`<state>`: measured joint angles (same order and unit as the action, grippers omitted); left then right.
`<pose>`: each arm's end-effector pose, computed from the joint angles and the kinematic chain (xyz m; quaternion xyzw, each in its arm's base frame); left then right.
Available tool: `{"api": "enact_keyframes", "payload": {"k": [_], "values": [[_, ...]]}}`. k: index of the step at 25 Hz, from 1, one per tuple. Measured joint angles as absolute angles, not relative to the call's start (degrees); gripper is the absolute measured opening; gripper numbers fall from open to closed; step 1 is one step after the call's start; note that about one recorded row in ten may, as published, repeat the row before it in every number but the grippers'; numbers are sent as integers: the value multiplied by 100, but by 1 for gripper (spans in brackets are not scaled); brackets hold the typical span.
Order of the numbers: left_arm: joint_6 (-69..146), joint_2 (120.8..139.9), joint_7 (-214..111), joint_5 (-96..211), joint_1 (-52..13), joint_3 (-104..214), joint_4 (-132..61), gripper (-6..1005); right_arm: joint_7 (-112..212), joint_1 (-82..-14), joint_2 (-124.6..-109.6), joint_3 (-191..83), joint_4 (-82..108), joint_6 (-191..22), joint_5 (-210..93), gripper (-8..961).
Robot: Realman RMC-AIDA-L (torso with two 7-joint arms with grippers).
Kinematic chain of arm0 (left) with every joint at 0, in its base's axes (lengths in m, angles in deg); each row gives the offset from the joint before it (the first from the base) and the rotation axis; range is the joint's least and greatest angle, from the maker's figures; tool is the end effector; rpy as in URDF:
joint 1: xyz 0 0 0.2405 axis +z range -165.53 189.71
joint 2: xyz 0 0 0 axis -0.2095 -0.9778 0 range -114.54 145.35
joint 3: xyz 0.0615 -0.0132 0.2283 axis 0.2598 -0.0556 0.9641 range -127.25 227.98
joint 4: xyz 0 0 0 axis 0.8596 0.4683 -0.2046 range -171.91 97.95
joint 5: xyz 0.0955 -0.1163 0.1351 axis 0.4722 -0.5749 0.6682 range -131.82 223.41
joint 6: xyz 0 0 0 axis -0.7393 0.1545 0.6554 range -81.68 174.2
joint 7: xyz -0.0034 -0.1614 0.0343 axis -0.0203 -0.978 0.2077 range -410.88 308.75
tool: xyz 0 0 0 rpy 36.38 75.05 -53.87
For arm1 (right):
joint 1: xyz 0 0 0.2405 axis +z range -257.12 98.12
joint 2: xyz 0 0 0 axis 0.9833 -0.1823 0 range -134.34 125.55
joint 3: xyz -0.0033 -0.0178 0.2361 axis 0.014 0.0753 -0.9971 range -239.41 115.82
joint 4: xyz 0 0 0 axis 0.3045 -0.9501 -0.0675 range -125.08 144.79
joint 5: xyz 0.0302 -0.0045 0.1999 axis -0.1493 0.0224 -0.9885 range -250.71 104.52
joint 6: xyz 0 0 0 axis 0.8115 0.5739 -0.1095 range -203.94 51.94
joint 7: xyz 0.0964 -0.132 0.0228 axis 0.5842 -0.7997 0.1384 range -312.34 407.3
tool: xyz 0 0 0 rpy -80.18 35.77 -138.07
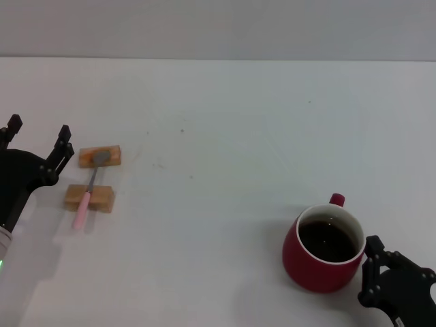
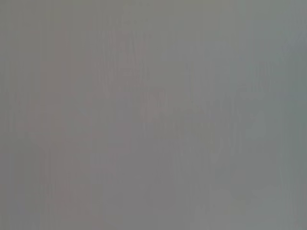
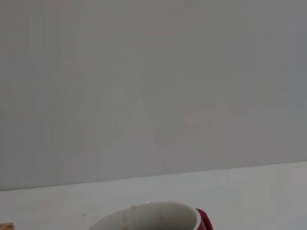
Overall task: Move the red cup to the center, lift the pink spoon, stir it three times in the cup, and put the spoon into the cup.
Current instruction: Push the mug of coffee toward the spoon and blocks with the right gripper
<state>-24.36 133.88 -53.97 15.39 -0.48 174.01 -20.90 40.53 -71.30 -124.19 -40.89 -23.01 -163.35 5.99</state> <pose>-0.3162 0.2861 -0.0122 -0.7249 -0.1867 -0.2766 0.6027 0.2835 0.1620 -0.0944 -0.7299 0.3162 0.3118 0.5196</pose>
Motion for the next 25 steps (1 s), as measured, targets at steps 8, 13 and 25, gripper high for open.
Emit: {"api": "enact_keyframes", "payload": {"k": [8, 13, 25], "values": [[-2436, 13378, -5397, 1539, -53, 17393, -2089, 795, 4060, -7011, -12419, -4135, -2302, -16135, 807, 0], [-2450, 13379, -5397, 1539, -46, 17393, -2089, 794, 4381, -6890, -12404, -4092, -2237, -16044, 820, -1], [-2569, 13388, -5397, 1532, -7, 17419, -2090, 792, 4578, -6731, -12405, -4110, -2088, -15918, 1054, -1]]}}
